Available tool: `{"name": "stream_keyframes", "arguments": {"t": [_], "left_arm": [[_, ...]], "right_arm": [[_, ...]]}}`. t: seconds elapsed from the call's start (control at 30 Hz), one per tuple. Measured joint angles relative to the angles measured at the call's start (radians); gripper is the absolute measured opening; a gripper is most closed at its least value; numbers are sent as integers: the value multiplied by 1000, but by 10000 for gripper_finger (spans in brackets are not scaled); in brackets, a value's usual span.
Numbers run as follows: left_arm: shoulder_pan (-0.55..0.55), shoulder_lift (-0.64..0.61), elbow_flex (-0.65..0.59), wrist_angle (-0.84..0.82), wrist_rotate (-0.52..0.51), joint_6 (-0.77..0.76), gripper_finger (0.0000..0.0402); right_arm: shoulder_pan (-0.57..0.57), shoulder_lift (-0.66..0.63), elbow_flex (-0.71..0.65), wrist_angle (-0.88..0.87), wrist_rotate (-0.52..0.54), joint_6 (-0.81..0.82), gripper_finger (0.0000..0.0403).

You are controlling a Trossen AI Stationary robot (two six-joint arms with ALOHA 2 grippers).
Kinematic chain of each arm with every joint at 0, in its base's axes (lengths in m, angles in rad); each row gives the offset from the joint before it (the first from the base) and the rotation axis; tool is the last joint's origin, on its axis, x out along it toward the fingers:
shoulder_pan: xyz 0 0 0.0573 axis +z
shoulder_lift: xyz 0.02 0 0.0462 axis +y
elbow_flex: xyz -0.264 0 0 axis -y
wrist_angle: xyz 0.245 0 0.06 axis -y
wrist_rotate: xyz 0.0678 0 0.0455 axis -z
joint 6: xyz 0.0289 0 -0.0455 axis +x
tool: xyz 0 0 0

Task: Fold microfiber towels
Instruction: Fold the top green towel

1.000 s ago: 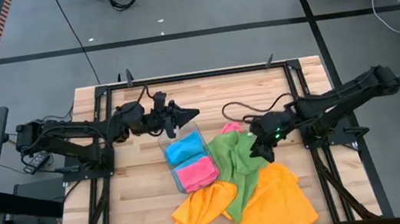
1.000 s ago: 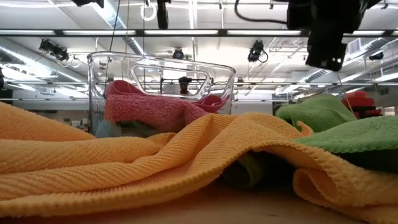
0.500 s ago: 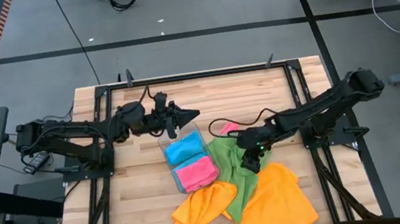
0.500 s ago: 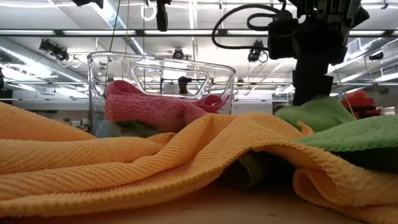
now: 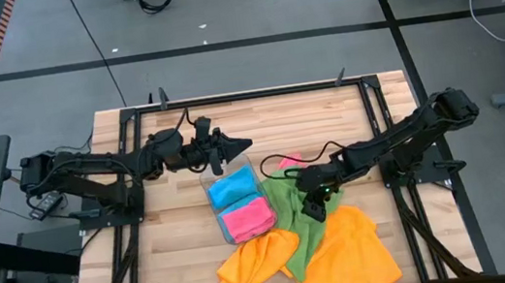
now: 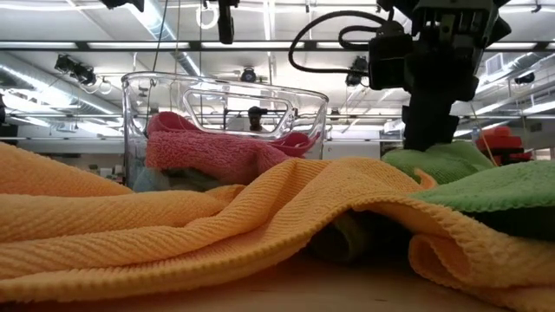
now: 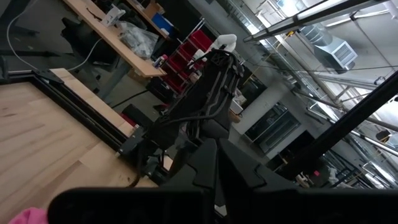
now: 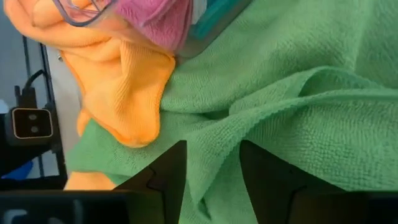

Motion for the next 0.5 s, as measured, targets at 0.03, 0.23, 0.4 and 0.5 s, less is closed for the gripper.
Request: {"name": "stream_keyframes", "arguments": {"t": [0.03,0.23,0.4,0.5], "left_arm": [[0,0,0,0,0,0,20],[0,0,0,-4,0,0,15],[0,0,0,-13,0,0,24],[-1,0,0,-14,0,0,27]], "right_arm": [[-1,6,0,8,0,-8,152],[-2,62,0,47,0,-44,94],[-2,75,0,69,-3,-27,24],[-2,36,0,60,-7,-36,9]]}}
